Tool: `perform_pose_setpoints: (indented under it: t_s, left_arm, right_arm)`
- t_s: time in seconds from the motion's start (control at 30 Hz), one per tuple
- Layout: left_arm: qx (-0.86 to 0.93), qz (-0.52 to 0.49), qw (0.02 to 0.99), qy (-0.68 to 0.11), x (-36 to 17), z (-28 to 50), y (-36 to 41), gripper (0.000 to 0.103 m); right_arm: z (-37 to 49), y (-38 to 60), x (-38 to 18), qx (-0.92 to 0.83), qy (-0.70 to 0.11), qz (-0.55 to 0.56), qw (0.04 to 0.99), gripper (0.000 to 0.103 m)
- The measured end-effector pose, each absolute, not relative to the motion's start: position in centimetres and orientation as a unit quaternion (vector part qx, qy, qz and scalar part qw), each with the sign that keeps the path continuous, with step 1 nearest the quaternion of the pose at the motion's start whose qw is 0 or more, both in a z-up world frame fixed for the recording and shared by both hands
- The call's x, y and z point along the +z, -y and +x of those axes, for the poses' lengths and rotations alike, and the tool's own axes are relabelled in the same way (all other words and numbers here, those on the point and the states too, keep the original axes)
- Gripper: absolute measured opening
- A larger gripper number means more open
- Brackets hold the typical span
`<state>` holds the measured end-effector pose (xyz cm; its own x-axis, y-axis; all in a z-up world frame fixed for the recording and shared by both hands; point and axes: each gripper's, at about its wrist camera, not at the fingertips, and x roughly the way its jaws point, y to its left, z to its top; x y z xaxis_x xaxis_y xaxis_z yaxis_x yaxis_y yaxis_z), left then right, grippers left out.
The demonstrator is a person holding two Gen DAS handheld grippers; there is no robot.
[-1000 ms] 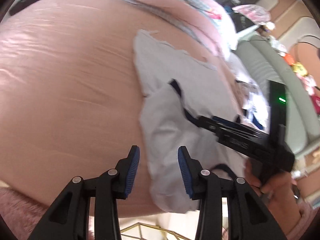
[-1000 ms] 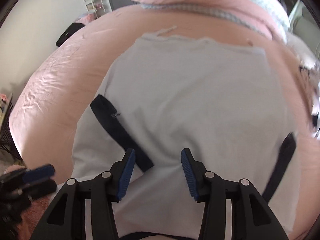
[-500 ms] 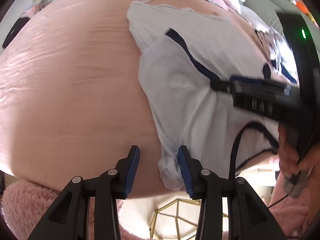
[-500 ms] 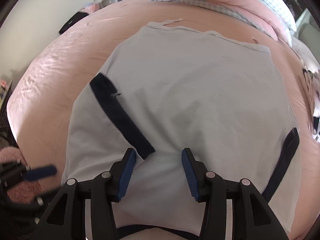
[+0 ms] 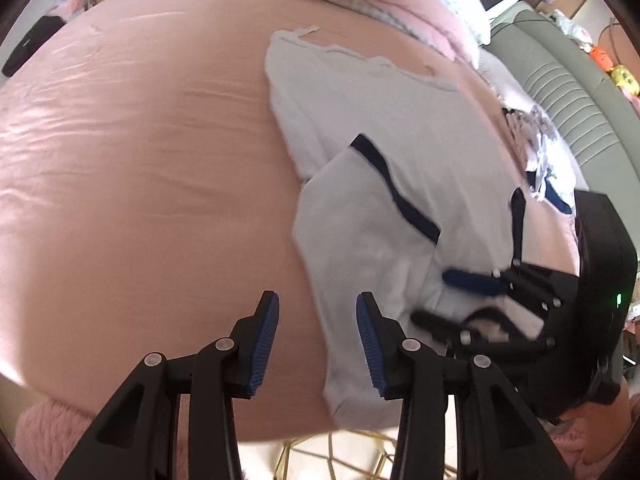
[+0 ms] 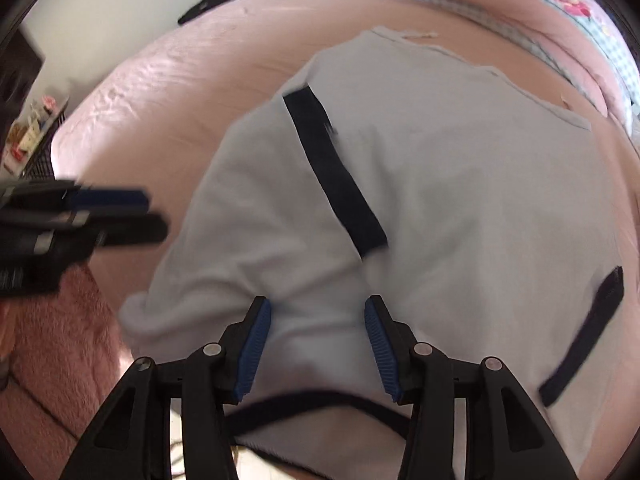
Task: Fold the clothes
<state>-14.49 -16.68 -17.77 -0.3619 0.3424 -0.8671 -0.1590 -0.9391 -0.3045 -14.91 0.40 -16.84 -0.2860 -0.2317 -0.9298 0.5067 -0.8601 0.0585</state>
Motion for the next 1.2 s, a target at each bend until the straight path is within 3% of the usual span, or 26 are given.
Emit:
perform_pose_setpoints:
  t_s: [0.13,0.23,0.33,0.53,0.77,1.0,1.2]
  left_arm:
    - [0.834,-0.519,0.177,0.069,-18.0,-16.6,15.2,0.037]
    - [0.844,-0.518,0.137,0.039,-18.2,-18.7,13.1,0.037]
    - [0.828,-0.550,0.105,0.031,-19.5,-20.0,12.1,0.044]
    - [0.859,-0.493,0.126,0.057,-15.4,-16.8,12.3,0.044]
    - [0.821,-0.561,0.082,0.073,-18.0,-12.8,11.2,0.044]
    - [0.819,-0.565,0.078,0.061,-17.5,-9.5,10.5,0.048]
    - [0.851,-0.504,0.074,0.126,-15.4,-9.2,13.1,0.048]
  right_arm:
    - [-15.3,-1.7,-15.0,-0.811,-0.100,0.535,0.214,0.048]
    - [-16.4,-2.9,-14.2,-0.840,-0.058,0.507,0.184,0.048]
    - [-17.8,-3.6,-14.8,-0.837,-0.042,0.519,0.168,0.049]
    - [-17.2,-6.2,-15.1,-0.835,-0.026,0.527,0.157,0.049]
    - [-16.5,-6.7,-14.0,-0.833,0.012,0.509,0.217,0.049]
    - [-16.6,-2.0,-16.8,-0.806,-0.018,0.538,0.244,0.048]
    - [-14.3,-5.3,-12.7,-0.836,-0.027,0.500,0.223,0.049]
